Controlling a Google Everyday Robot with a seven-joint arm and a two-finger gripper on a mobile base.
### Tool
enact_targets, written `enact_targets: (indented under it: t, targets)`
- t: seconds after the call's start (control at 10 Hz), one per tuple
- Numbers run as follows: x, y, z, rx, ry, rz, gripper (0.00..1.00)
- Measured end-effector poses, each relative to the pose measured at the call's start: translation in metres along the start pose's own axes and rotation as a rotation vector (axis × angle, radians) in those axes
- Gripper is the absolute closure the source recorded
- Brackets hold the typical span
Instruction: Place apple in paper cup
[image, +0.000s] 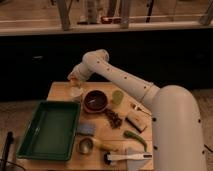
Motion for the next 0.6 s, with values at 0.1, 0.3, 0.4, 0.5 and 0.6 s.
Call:
enact_targets:
  t: [0.1, 0.3, 0.4, 0.5, 0.6]
  targets:
    - [-0.0006, 0.0007, -0.0031, 0.006, 0.019, 0.007, 0.22]
    - [0.0004, 0.0015, -0.0046, 0.011, 0.031, 0.009, 0.20]
    - [-0.0006, 0.0000, -0.0042, 0.015, 0.032, 0.008, 0.20]
    - [-0.0006, -0.0004, -0.0046, 0.017, 0.034, 0.007, 0.20]
    - [0.0007, 0.0005, -0.0065, 0.020, 0.038, 0.009, 0.20]
